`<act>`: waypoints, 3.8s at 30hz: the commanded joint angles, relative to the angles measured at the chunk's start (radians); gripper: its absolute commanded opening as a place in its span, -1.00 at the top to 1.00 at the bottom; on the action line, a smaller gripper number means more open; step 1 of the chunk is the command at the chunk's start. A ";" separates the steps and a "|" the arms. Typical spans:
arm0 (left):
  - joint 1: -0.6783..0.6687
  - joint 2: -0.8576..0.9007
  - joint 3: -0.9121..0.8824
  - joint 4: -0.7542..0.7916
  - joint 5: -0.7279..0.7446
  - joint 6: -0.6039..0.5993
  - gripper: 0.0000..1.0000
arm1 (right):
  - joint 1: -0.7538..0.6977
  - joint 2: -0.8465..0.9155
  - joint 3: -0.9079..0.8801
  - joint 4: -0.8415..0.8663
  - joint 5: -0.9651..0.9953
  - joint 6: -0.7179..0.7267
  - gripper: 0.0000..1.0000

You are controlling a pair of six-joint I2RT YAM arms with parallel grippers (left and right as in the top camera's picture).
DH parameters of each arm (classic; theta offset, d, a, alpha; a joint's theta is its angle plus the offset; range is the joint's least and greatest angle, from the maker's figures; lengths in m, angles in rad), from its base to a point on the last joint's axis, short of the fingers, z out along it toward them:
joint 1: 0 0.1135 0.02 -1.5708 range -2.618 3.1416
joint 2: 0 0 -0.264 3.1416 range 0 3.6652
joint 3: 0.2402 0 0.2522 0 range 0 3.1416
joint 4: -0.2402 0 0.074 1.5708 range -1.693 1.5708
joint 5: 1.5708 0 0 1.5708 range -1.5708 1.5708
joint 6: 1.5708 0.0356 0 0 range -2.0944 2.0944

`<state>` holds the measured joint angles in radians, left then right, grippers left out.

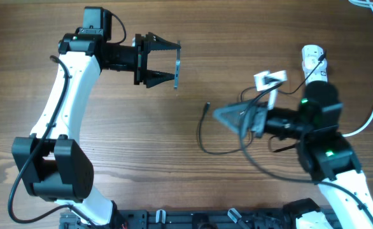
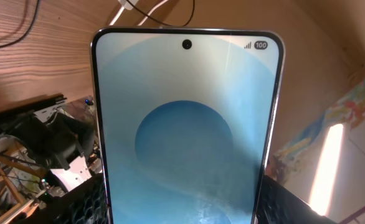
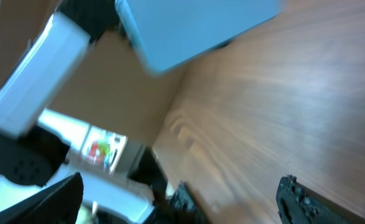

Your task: Plug charger to phone and switch on socket

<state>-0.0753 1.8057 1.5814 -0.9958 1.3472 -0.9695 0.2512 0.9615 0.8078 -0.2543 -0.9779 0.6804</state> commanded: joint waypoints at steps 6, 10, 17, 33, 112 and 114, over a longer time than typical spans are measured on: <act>0.005 -0.035 0.018 0.000 0.001 -0.008 -0.40 | 0.510 0.348 0.801 -0.825 0.986 -0.124 -0.99; 0.005 -0.035 0.018 0.000 0.001 -0.008 -0.40 | 0.627 0.595 1.114 -0.952 1.164 -0.082 -0.99; 0.005 -0.035 0.018 0.000 0.001 -0.008 -0.40 | 0.648 0.768 1.187 -0.867 1.295 0.004 -0.96; 0.005 -0.035 0.018 -0.001 0.002 -0.034 -0.40 | 0.648 0.815 1.183 -0.844 1.427 0.034 -0.07; 0.005 -0.035 0.018 -0.011 0.031 -0.068 -0.34 | 0.647 0.769 1.182 -0.896 1.575 1.215 0.91; 0.005 -0.035 0.018 -0.011 0.031 -0.068 -0.11 | 0.647 0.769 1.182 -0.898 1.575 1.296 0.91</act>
<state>-0.0700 1.8023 1.5852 -1.0061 1.3590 -1.0389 0.8959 1.7653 1.9701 -1.1534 0.5522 1.7924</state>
